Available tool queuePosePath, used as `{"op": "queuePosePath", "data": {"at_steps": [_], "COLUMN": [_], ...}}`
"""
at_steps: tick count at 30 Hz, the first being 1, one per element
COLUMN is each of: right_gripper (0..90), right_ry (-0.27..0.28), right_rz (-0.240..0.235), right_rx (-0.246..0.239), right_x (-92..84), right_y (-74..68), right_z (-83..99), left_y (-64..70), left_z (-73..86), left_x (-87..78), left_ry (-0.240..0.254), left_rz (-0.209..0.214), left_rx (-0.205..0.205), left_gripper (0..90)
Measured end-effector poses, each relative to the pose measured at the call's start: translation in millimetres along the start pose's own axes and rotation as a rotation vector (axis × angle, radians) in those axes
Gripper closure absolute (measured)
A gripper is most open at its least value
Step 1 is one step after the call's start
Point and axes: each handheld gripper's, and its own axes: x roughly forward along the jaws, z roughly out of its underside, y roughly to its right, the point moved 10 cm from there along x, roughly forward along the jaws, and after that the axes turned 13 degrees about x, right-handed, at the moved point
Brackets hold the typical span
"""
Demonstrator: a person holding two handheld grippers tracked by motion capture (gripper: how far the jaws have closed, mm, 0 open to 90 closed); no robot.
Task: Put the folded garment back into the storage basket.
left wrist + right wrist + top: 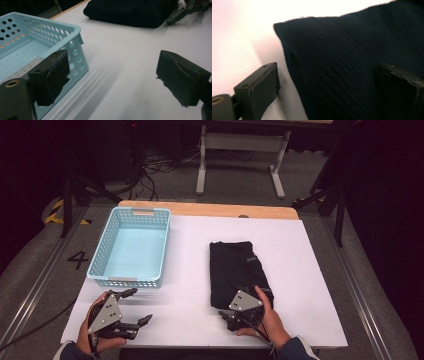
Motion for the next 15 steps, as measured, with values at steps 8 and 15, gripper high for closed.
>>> {"op": "queuePosePath", "data": {"at_steps": [8, 15], "right_gripper": [4.8, 19.3], "right_ry": [-0.053, -0.079], "right_rz": [-0.01, 0.005], "right_rx": [0.065, 0.067], "right_x": [8.2, 8.7], "right_y": [19.6, 26.8], "right_z": [0.6, -1.4], "left_y": [1.6, 1.7], "left_z": [0.8, -0.2], "left_x": [1.0, 0.5], "left_ry": [-0.008, -0.004], "left_rz": [0.012, 0.016], "left_rx": [0.003, -0.012], "left_gripper": [13.3, 14.5]}}
